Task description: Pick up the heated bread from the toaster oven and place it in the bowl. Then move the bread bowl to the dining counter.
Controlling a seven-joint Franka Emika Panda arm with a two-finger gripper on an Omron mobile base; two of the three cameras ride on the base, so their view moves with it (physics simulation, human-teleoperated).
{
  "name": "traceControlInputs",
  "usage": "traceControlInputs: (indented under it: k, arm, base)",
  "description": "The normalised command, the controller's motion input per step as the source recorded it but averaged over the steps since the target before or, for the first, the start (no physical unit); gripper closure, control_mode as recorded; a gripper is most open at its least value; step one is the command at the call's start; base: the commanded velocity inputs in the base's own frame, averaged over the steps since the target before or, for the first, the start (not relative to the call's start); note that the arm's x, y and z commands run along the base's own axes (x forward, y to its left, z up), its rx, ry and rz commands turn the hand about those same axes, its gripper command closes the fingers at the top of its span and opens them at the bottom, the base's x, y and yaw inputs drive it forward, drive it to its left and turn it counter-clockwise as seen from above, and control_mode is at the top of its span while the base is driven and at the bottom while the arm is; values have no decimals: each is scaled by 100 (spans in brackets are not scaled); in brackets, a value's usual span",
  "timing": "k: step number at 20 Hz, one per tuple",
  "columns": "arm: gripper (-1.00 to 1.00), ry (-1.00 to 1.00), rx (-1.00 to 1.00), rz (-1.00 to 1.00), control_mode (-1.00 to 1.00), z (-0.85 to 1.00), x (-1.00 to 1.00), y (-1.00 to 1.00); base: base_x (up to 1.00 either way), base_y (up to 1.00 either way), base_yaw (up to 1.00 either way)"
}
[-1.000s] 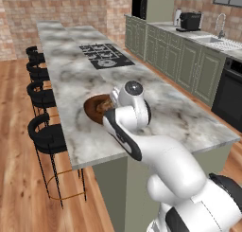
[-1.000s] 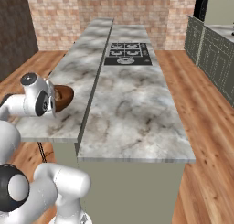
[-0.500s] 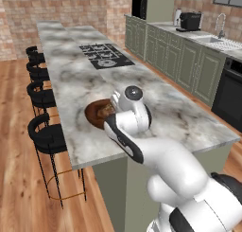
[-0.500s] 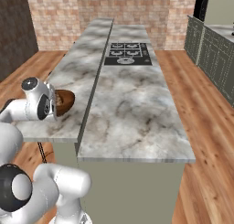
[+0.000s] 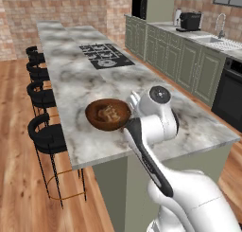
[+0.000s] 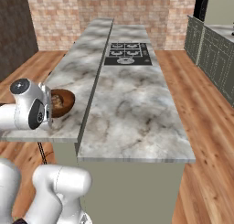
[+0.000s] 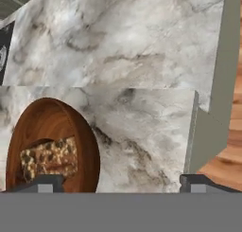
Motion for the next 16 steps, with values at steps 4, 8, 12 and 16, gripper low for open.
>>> traceControlInputs:
  k: [4,8,12,16]
  arm:
    - [-100,-12,8,0,-100,37,-100,-80]
    - [-100,-21,7,0,-100,28,-100,-92]
    - [-100,-41,2,8,-100,4,-100,-67]
    - [-100,-5,4,-10,-100,0,-24,-17]
  base:
    - [0,0,0]
    - [0,0,0]
    - [0,0,0]
    - [0,0,0]
